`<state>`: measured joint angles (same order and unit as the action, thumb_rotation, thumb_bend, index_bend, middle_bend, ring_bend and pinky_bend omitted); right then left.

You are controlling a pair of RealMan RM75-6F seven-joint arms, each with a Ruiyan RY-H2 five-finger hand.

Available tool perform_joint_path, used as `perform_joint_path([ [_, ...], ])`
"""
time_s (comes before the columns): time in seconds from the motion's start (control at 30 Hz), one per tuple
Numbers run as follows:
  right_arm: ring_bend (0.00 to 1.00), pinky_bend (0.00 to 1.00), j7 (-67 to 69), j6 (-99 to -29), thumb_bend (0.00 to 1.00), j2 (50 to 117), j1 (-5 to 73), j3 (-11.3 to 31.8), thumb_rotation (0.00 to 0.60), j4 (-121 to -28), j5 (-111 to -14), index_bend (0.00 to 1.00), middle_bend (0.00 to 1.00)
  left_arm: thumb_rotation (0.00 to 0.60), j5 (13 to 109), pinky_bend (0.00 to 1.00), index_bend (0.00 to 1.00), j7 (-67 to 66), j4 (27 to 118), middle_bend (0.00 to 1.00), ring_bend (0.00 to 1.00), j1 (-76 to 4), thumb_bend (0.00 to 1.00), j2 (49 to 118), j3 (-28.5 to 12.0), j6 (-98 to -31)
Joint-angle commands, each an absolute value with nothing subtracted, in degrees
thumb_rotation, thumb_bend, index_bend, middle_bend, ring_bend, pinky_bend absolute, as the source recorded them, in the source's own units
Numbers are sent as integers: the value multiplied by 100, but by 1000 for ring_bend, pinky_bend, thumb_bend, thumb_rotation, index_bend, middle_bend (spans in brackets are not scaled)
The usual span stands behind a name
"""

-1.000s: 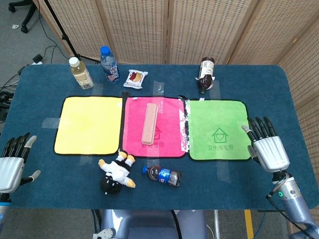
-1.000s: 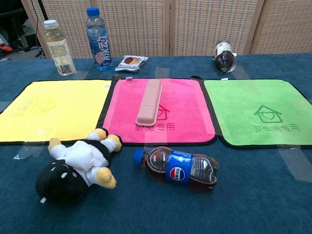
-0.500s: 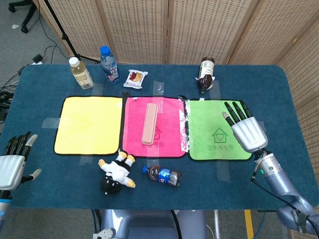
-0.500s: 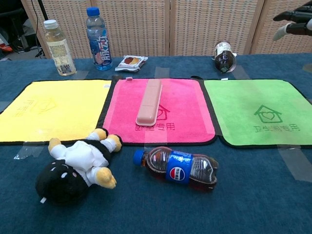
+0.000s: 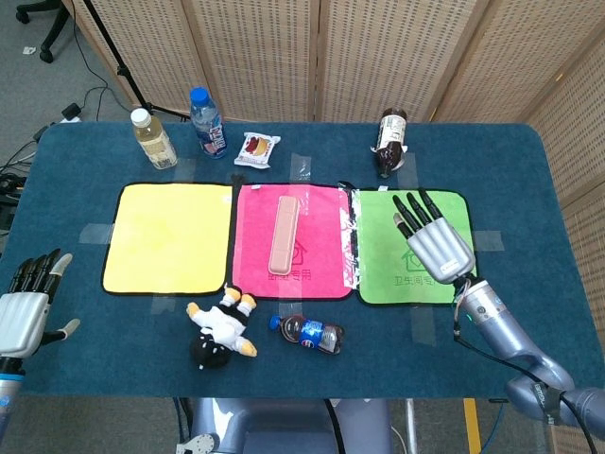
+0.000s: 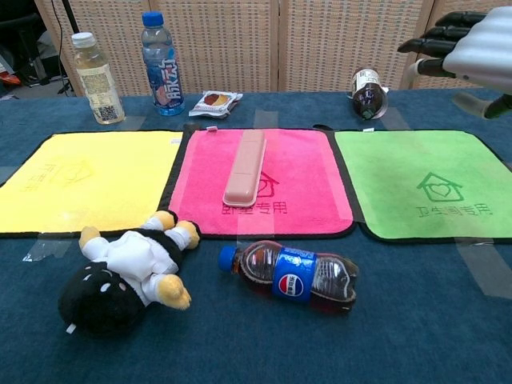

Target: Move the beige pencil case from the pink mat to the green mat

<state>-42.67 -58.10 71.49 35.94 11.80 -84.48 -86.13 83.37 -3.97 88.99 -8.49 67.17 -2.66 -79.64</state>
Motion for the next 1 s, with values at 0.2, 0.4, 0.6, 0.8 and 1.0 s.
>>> perform_joint_path([
  [0.2,0,2,-5069,-5206,650,7519,4214,1238,600,-8461,-8325,164,0,600,8274,0,0,-360,8853,0,0,-875,162,6739,-295,-7928],
  [0.4,0,1,-5457,-4931,622,7830,4593,1291,600,-8359,-8065,164,0,600,8255,0,0,-363,8831,0,0,-889,161,6769,-292,-7905],
  [0.6,0,2,-5788,-4675,620,8237,4967,1354,600,-8069,-7720,164,0,600,8255,0,0,-339,8798,0,0,-925,161,6791,-266,-7822],
  [0.8,0,1,-5911,-4631,620,8474,5177,1340,600,-7858,-7466,164,0,600,8232,0,0,-322,8772,0,0,-945,161,6806,-264,-7781],
  [1.0,0,1,-5953,-4619,620,8701,5364,1310,600,-7622,-7336,164,0,600,8224,0,0,-320,8754,0,0,-967,162,6821,-249,-7732],
])
